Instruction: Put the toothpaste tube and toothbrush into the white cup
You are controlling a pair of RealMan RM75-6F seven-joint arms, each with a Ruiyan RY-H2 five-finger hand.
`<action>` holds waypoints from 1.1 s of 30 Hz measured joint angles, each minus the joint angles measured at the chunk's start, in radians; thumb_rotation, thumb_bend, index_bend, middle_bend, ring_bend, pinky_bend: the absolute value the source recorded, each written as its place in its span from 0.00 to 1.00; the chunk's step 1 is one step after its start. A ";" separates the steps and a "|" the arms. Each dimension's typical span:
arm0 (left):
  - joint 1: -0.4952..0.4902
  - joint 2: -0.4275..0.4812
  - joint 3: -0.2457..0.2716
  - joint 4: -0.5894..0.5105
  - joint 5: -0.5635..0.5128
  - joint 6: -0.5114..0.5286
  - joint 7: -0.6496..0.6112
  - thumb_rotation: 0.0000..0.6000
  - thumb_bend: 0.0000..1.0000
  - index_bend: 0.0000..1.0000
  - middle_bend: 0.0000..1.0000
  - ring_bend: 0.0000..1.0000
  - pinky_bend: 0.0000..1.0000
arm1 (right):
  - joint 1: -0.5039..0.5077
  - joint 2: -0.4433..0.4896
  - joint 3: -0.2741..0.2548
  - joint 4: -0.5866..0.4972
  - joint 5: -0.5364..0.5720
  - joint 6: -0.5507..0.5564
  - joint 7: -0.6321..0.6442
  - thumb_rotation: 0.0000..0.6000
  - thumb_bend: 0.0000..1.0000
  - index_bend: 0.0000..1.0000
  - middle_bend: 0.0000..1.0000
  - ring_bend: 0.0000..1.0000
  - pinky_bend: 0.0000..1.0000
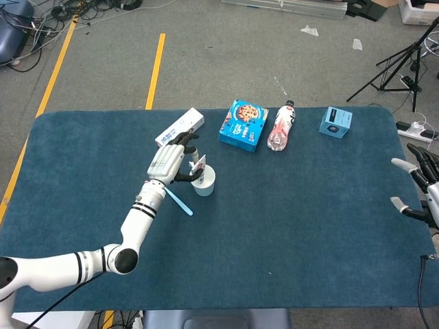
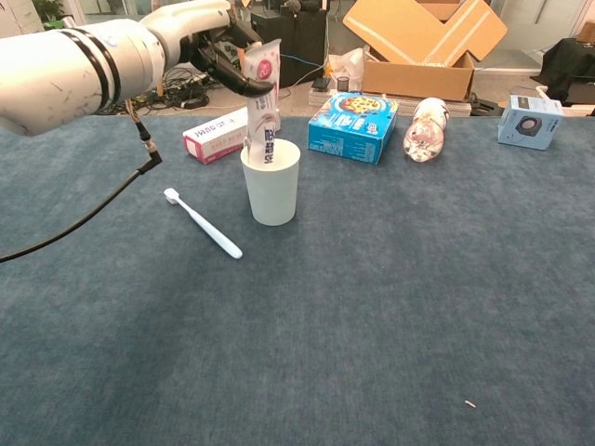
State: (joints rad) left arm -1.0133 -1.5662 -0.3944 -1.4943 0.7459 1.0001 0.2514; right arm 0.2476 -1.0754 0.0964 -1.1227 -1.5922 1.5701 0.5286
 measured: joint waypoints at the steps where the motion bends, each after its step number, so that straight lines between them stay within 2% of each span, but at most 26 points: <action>1: 0.001 -0.004 0.002 0.006 0.000 -0.004 -0.004 1.00 0.66 0.90 0.17 0.09 0.19 | -0.002 0.000 0.000 0.001 0.002 -0.001 0.000 1.00 0.20 0.23 0.00 0.00 0.13; 33: -0.004 -0.117 0.017 0.225 -0.013 -0.135 -0.090 1.00 0.66 0.87 0.17 0.09 0.19 | -0.021 -0.029 0.007 0.081 0.032 -0.026 0.054 1.00 0.20 0.23 0.00 0.00 0.13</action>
State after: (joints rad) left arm -1.0175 -1.6828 -0.3770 -1.2697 0.7331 0.8649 0.1614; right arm 0.2268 -1.1046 0.1031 -1.0414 -1.5599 1.5440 0.5825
